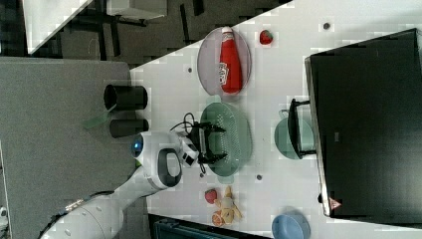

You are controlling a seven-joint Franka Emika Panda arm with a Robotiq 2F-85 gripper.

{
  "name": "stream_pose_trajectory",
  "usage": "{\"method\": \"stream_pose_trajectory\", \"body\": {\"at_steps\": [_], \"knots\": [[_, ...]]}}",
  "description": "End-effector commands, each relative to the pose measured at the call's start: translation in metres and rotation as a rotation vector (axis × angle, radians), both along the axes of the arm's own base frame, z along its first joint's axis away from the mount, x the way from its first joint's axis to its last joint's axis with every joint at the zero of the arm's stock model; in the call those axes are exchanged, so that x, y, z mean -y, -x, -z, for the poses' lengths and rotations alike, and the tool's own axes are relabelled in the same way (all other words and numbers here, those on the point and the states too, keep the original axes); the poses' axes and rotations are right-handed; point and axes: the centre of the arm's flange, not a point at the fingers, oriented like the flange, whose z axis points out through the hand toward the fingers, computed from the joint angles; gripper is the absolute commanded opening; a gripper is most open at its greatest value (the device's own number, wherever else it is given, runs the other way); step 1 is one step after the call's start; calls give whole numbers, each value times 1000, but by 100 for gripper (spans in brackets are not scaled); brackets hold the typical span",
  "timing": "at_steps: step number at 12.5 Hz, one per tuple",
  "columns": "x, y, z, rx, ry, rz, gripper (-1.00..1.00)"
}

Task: Drag strainer right to left.

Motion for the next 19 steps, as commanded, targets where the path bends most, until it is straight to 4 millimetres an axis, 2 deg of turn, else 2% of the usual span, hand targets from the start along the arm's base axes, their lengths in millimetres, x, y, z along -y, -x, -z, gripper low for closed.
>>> {"method": "stream_pose_trajectory", "body": {"at_steps": [1, 6, 14, 19], "knots": [[-66, 10, -4, -4, -9, 12, 100], [-127, 3, -5, -10, -43, -16, 100], [-199, 3, -2, -23, -63, 45, 100], [-239, 7, -2, -16, -83, 17, 100]]}}
